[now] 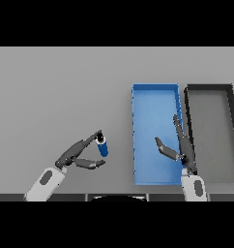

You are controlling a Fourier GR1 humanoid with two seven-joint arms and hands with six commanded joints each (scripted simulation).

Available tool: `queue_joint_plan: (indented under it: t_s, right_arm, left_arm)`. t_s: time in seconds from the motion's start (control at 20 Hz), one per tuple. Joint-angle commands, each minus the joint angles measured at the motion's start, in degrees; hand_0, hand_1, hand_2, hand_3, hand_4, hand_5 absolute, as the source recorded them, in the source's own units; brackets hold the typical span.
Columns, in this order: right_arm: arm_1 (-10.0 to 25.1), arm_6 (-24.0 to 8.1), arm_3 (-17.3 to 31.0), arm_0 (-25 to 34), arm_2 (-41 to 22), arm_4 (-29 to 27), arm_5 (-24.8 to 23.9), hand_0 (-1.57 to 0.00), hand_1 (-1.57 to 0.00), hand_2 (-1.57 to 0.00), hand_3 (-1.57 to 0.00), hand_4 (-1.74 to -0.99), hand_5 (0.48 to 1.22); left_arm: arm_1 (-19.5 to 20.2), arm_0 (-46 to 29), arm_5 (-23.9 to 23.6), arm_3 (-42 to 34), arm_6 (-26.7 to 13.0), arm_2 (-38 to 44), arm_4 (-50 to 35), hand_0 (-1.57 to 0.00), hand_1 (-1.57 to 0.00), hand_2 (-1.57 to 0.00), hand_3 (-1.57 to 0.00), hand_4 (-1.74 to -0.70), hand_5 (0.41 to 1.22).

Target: Pick up the blue pipe and place it into the blue bin.

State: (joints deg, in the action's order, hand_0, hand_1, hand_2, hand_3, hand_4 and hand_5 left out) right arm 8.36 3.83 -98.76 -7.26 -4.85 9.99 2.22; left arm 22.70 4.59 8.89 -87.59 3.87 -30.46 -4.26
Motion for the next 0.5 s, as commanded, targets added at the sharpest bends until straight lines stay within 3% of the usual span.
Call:
queue_joint_plan:
  t_s: [0.0, 0.3, 0.45]
  right_arm:
    - [-0.2, 0.4, 0.2, -0.3, -0.3, 0.3, -0.1, 0.00, 0.00, 0.00, 0.00, -1.205, 0.625]
    - [0.4, 1.9, -0.3, -0.5, 0.5, -0.4, 0.1, 0.00, 0.00, 0.00, 0.00, -1.221, 0.645]
    - [0.5, 2.1, -0.1, -0.6, 0.3, 0.5, -0.3, 0.00, 0.00, 0.00, 0.00, -1.205, 0.649]
  left_arm:
    - [-1.1, 0.8, 0.1, 1.3, 0.6, -0.3, 0.3, 0.00, 0.00, 0.00, 0.00, -1.14, 0.460]
    - [-5.1, 4.5, -2.4, 6.4, -0.6, -2.2, 4.8, 0.00, 0.00, 0.00, 0.00, -1.05, 0.418]
    - [-8.1, 5.4, -1.7, 9.3, 1.0, -2.2, 3.7, 0.00, 0.00, 0.00, 0.00, -1.09, 0.441]
